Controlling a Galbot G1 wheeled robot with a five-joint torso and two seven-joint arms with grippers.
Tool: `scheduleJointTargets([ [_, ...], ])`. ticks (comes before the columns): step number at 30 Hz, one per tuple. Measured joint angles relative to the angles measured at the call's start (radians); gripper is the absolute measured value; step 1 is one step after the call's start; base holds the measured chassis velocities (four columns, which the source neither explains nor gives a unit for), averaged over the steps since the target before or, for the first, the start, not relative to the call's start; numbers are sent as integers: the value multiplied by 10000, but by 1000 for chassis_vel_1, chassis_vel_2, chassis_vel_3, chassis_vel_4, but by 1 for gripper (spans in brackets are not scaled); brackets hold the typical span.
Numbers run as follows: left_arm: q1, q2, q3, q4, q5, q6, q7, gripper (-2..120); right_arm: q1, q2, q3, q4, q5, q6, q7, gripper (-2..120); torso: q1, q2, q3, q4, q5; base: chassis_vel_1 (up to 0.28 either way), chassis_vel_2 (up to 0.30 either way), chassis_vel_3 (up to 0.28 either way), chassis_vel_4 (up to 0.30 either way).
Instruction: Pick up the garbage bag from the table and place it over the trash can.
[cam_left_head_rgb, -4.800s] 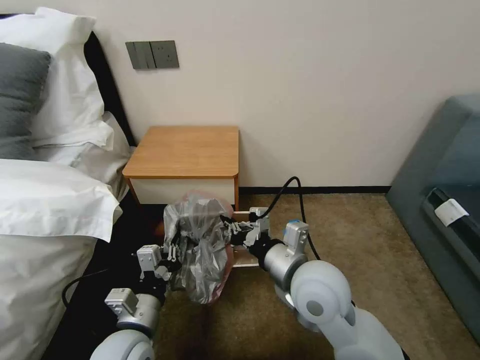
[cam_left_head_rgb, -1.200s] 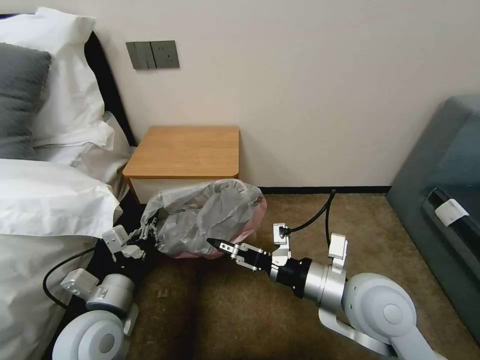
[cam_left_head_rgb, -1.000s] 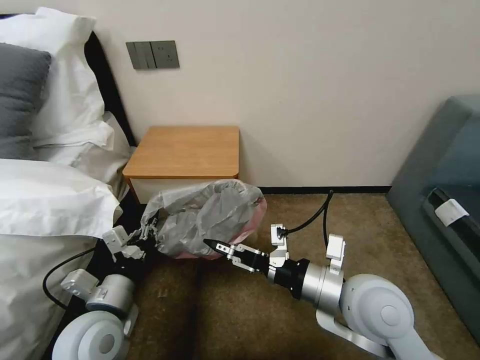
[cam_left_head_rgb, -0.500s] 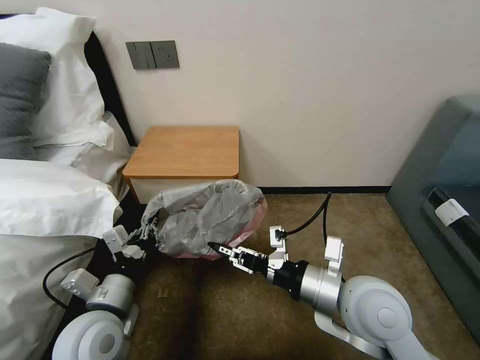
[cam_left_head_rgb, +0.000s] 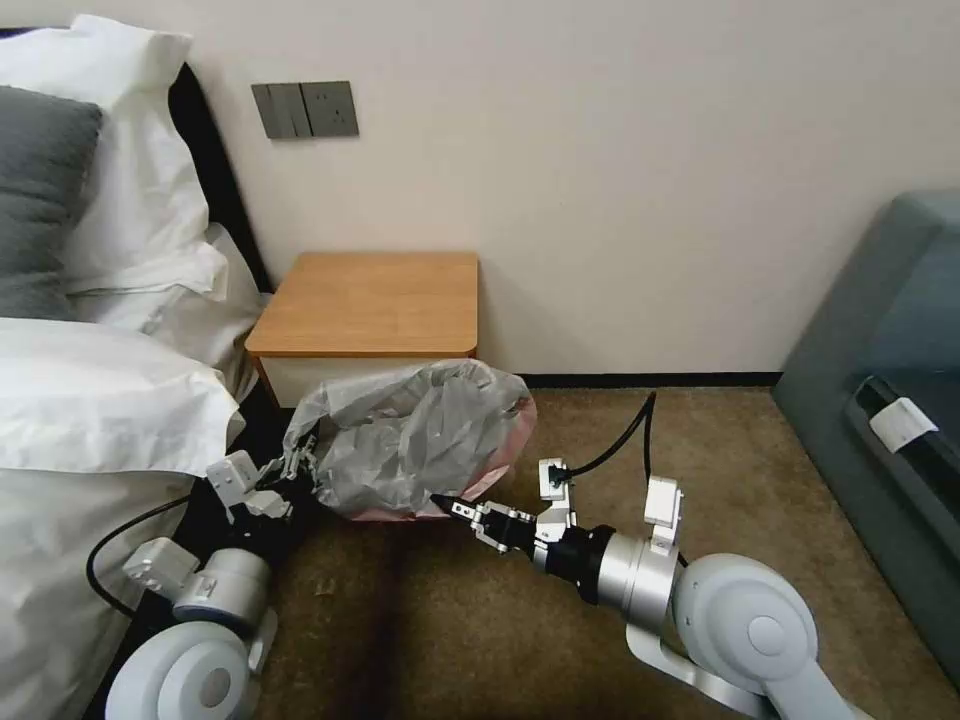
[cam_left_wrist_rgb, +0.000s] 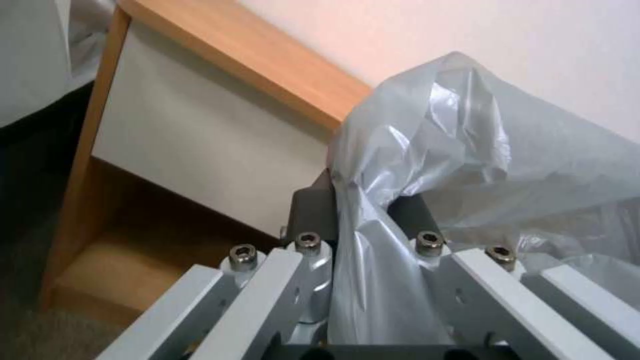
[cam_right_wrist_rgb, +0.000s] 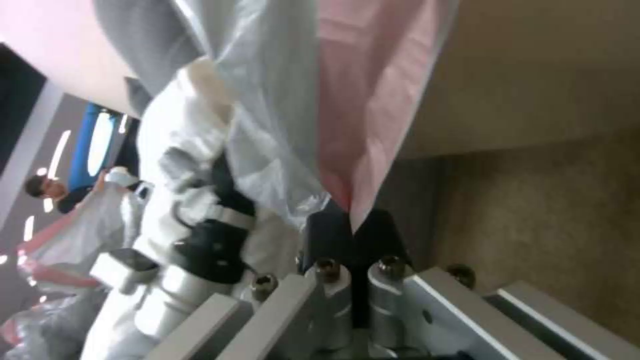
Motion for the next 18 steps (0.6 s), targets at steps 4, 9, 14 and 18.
scheduleJointTargets([
  [4, -6, 2, -16, -27, -70, 4, 0, 9, -46, -8, 49, -511, -189, -46, -205, 0, 1, 0, 0, -1, 0, 0, 0, 0, 0],
  [9, 11, 0, -46, -110, -327, 66, -10, 9, -33, 78, 90, -914, -298, -51, -333, 0, 0, 0, 0, 0, 0, 0, 0, 0, 0],
  [14, 23, -1, -69, -197, -567, 132, -64, 9, -2, 183, 100, -1231, -515, -51, -560, 0, 0, 0, 0, 0, 1, 0, 0, 0, 0],
  [18, 54, -4, -85, -268, -704, 191, -107, 9, 22, 297, 156, -1470, -713, -52, -819, 0, 0, 0, 0, 0, 0, 0, 0, 0, 0],
])
